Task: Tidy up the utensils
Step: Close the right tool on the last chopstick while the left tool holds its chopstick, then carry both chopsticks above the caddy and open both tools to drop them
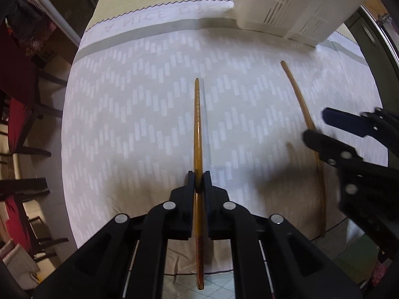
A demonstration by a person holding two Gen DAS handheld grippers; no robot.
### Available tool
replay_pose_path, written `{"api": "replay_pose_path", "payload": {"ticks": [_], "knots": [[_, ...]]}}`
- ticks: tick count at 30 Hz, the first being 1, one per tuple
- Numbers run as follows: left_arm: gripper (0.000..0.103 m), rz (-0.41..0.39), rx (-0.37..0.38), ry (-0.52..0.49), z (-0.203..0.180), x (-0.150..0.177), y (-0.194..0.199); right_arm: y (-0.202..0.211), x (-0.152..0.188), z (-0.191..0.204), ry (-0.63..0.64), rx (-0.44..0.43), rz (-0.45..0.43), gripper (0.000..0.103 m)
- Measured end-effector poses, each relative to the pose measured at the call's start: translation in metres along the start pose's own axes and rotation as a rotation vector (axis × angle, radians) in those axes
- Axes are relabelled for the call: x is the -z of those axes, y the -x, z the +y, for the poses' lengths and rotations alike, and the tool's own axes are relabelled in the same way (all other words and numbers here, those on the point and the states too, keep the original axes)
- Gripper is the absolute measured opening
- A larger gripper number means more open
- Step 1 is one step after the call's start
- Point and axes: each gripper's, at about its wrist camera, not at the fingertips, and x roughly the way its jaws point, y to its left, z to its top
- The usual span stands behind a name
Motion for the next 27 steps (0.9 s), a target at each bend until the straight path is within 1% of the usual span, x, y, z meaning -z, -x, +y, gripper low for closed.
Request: {"api": "replay_pose_path", "payload": {"ticks": [3, 5, 9, 14, 17, 18, 20, 22, 24, 27], "knots": [[0.007, 0.011, 0.009, -0.006, -0.005, -0.015, -0.004, -0.009, -0.008, 0.003, -0.005, 0.025, 0.025, 0.033], [0.007, 0.021, 0.014, -0.011, -0.004, -0.016, -0.004, -0.012, -0.013, 0.003, -0.010, 0.035, 0.039, 0.033], [0.007, 0.030, 0.025, 0.001, -0.003, -0.039, -0.004, -0.021, -0.024, 0.000, -0.027, 0.053, 0.066, 0.031], [0.007, 0.032, 0.012, -0.011, -0.002, -0.070, 0.001, -0.027, -0.030, 0.004, -0.014, 0.082, 0.076, 0.028], [0.007, 0.034, 0.010, -0.019, -0.008, -0.079, 0.003, -0.029, -0.033, 0.006, -0.011, 0.073, 0.087, 0.019], [0.007, 0.034, 0.015, -0.020, -0.008, -0.082, 0.003, -0.029, -0.034, 0.005, -0.014, 0.073, 0.090, 0.008], [0.007, 0.030, 0.026, -0.019, -0.008, -0.085, 0.005, -0.030, -0.036, 0.004, -0.024, 0.063, 0.091, 0.006], [0.007, 0.028, 0.035, -0.018, -0.012, -0.088, 0.004, -0.029, -0.036, 0.001, -0.037, 0.051, 0.079, 0.006], [0.007, -0.001, 0.033, -0.016, -0.011, -0.091, 0.010, -0.018, -0.033, 0.000, -0.040, 0.032, 0.042, 0.006], [0.007, -0.038, 0.052, -0.015, -0.002, -0.089, 0.028, 0.015, -0.024, -0.004, -0.035, 0.004, -0.046, 0.006]]}}
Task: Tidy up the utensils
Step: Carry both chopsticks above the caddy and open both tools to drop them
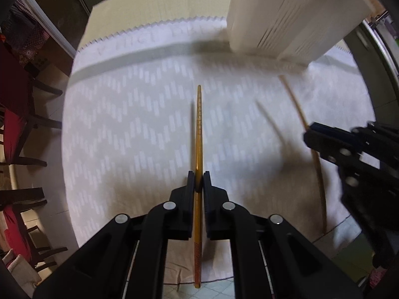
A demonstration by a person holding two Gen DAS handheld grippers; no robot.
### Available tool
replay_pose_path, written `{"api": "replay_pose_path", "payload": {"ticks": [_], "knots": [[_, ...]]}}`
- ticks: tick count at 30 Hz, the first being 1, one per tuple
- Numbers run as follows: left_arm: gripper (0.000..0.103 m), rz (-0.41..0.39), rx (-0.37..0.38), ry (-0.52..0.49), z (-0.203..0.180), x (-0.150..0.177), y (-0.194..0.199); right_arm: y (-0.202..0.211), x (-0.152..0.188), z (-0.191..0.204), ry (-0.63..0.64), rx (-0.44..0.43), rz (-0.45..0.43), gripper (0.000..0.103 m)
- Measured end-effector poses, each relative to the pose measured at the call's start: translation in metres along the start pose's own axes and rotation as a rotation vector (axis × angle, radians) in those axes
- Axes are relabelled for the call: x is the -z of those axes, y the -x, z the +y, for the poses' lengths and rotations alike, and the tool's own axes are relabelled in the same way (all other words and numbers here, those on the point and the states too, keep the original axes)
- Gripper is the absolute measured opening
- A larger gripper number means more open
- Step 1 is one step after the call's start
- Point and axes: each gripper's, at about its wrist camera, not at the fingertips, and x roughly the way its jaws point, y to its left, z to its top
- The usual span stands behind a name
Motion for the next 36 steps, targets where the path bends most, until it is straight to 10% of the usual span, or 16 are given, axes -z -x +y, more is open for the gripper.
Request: {"api": "replay_pose_path", "payload": {"ticks": [17, 36], "knots": [[0.007, -0.274, 0.092, -0.104, -0.031, 0.024, 0.125, 0.152, 0.049, -0.040, -0.037, -0.093, -0.346, 0.006], [0.007, -0.544, 0.127, -0.138, -0.064, -0.037, 0.264, 0.291, -0.004, -0.073, -0.084, -0.049, -0.555, 0.006]]}}
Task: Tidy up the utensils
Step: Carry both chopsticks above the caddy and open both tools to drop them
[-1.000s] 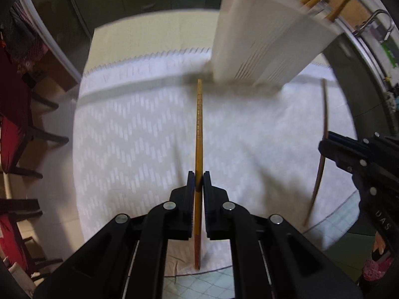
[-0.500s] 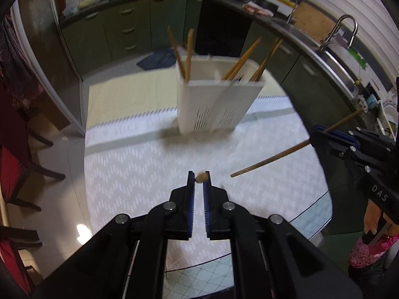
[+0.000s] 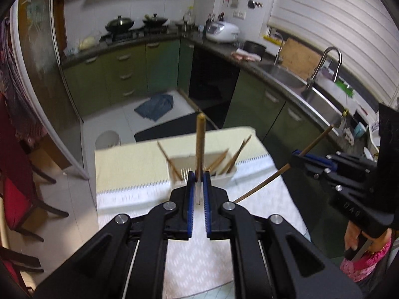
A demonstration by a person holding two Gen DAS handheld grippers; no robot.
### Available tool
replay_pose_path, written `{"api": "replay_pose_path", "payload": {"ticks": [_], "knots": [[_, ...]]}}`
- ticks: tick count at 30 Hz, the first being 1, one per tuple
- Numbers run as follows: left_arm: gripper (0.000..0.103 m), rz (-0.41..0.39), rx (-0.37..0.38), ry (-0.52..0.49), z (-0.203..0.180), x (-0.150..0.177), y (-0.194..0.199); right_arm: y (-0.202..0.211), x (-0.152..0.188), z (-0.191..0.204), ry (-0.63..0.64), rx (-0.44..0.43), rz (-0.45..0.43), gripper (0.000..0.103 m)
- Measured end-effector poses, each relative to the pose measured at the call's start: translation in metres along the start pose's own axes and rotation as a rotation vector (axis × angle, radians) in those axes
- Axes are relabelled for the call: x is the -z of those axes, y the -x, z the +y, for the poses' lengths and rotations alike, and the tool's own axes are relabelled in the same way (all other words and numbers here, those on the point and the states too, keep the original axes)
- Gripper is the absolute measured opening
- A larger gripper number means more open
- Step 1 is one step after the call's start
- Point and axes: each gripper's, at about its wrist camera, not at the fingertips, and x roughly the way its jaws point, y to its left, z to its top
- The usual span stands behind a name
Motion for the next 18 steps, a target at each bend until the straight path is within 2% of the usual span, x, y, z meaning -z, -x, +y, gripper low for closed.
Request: {"api": "replay_pose_path", "payload": {"ticks": [5, 9, 18], "knots": [[0.007, -0.041, -0.009, -0.006, -0.009, -0.024, -0.001, 0.013, -0.025, -0.005, -0.010, 0.000, -0.058, 0.006], [0.007, -0.048, -0.029, -0.007, -0.010, -0.035, -0.015, 0.019, -0.041, -0.008, -0.012, 0.022, -0.094, 0.006], [0.007, -0.013, -0.075, 0.003, 0.003, -0.037, -0.065, -0.013, -0.050, -0.019, -0.012, 0.066, -0.109, 0.006]]}}
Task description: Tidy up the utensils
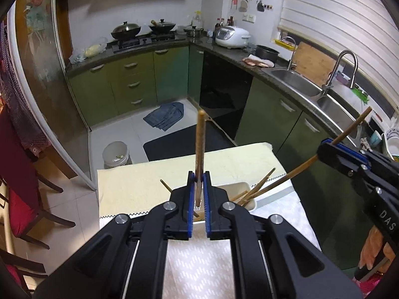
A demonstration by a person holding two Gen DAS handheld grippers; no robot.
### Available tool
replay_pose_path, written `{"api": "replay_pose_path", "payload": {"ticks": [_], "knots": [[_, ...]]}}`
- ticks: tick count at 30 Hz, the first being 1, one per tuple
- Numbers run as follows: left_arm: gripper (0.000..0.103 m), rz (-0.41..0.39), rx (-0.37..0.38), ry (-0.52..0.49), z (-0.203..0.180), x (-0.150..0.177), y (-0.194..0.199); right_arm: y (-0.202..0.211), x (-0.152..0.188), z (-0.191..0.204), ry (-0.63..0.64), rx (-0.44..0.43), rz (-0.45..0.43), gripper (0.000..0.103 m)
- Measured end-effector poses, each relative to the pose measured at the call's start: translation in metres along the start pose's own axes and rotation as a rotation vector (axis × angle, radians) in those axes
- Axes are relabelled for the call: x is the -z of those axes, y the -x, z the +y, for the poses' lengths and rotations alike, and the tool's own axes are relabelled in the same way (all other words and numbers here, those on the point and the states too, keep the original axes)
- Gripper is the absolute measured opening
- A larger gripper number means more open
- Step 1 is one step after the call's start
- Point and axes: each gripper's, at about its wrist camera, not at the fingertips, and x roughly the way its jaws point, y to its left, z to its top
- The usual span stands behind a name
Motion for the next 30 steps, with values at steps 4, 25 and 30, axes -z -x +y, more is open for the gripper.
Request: {"api": "replay_pose_path", "payload": {"ticks": [4, 25, 30], "knots": [[0.007, 0.036, 0.000, -0.002, 0.003, 0.006, -0.017, -0.026, 0.011, -0.001, 0.009, 0.018, 0.025, 0.006], [0.007, 0.146, -0.016, -0.013, 0.007, 0.064, -0.095, -0.120, 0.094, 0.003, 0.030, 0.056, 0.116, 0.008], [0.019, 0.115, -0.015, -0.008, 0.008, 0.066, -0.090, -0.117, 0.096, 0.005, 0.044, 0.076, 0.105, 0.014]]}}
